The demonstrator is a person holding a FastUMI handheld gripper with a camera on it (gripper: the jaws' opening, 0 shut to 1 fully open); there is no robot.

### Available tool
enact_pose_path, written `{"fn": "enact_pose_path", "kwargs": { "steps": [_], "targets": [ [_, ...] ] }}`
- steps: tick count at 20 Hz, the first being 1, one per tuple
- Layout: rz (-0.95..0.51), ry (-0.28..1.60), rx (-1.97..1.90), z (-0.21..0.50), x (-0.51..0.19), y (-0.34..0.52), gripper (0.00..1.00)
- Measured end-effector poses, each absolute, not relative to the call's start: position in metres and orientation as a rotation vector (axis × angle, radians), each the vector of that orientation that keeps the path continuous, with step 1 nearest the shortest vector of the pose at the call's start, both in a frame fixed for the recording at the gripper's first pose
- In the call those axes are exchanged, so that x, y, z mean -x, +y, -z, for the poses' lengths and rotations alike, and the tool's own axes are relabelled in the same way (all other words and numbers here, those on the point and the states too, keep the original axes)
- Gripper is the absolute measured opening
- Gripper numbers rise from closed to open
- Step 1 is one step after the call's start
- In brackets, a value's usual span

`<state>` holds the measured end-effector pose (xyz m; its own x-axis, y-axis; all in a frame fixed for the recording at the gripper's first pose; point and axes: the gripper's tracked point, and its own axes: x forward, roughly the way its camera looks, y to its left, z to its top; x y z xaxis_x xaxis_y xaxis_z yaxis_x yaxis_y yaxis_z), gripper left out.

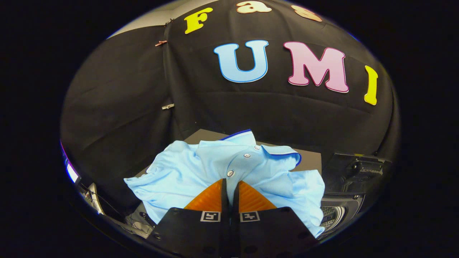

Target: Put the clothes into the washing machine and then close the washing machine lid.

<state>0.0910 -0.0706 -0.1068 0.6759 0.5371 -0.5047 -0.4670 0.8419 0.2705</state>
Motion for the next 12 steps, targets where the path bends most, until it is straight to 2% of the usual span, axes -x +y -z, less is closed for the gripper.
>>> {"fn": "enact_pose_path", "kwargs": {
  "steps": [6, 12],
  "targets": [
    [-0.665, 0.557, -0.108, 0.099, -0.098, -0.146, 0.05],
    [-0.677, 0.544, -0.124, 0.106, -0.103, -0.224, 0.05]
  ]
}}
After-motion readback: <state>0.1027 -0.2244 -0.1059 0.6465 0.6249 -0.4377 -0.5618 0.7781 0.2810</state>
